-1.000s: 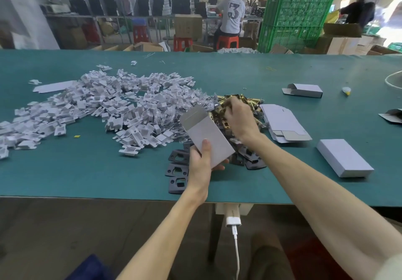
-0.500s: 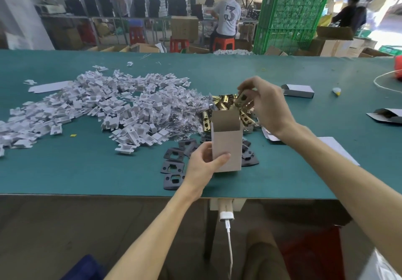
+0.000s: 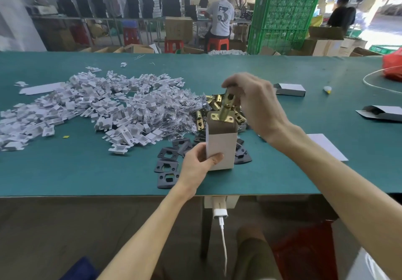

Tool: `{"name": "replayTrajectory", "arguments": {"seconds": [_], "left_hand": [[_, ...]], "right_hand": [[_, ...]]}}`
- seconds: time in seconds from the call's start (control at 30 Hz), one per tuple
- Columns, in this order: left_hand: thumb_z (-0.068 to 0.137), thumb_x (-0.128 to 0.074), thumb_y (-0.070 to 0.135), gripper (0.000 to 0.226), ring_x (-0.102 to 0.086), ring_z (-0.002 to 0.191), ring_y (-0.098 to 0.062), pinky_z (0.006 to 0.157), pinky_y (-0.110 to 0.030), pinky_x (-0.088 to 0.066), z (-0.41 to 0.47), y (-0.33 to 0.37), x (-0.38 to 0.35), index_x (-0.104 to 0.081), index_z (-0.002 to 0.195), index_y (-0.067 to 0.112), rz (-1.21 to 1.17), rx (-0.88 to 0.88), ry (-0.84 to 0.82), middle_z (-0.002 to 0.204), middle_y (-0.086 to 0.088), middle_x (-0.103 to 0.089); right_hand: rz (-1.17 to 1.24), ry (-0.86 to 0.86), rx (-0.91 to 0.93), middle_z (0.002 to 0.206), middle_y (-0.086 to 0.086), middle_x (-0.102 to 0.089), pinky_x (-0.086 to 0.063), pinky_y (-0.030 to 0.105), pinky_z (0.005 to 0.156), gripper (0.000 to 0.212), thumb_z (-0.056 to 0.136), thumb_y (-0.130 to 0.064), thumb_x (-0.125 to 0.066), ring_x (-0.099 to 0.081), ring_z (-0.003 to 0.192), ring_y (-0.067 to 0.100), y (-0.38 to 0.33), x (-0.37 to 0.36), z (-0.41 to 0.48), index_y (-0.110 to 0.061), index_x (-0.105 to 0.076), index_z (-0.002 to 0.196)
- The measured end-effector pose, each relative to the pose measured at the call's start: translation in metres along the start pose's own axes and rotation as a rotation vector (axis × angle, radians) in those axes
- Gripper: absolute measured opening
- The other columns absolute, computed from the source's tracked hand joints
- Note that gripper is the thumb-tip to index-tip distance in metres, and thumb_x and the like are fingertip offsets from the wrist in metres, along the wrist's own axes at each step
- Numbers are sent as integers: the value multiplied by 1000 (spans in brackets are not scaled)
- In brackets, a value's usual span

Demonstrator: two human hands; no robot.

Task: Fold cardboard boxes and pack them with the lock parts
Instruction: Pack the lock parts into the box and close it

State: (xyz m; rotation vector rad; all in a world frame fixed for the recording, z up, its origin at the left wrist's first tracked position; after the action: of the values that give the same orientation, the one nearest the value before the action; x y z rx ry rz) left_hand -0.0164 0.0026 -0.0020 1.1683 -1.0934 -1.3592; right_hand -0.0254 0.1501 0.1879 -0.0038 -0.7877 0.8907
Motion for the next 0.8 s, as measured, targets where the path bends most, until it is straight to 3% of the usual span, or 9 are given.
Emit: {"name": "replayTrajectory", "arguments": {"seconds": [0.2, 0.3, 0.47, 0.8], "left_hand": [[89, -80, 16, 34, -72, 111, -15, 95, -30, -57, 0, -1, 1, -69, 121, 16, -10, 12, 2, 115, 3, -78], [89, -80, 18, 37, -71, 111, -12, 96, -30, -57, 1, -2, 1, -68, 124, 15, 2, 29, -6, 115, 4, -78], [90, -81, 18, 35, -72, 109, -14, 95, -32, -57, 1, -3, 1, -68, 122, 15, -24, 54, 8, 113, 3, -78], [91, -79, 18, 35, -73, 107, -16, 87, -28, -58, 0, -3, -1, -66, 123, 11, -28, 72, -9, 113, -1, -78]], "right_hand": [[-109, -199, 6, 101, 6, -73, -56, 43, 70, 27, 92, 9, -60, -69, 88, 25, 0, -31, -11, -10, -73, 107], [-147, -297, 23, 97, 2, -73, -56, 41, 70, 30, 91, 11, -61, -67, 85, 21, 1, -43, -13, -14, -75, 100], [-137, -451, -52, 98, 2, -73, -56, 43, 75, 21, 94, -2, -62, -66, 89, 24, 5, -57, -16, -17, -75, 98], [-190, -585, -63, 105, 4, -72, -53, 45, 81, 23, 102, -9, -50, -64, 94, 26, 10, -63, -24, -13, -72, 108]]}}
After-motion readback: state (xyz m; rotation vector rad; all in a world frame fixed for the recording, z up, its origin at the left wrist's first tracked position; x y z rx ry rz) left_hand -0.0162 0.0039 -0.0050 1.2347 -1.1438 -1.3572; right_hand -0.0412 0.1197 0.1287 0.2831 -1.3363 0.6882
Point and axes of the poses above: each hand's wrist, its own z-axis towards the middle knuckle, its own x-axis out of the back of the hand, y = z × x, the point moved 4 cm from there along z, towards the middle knuckle
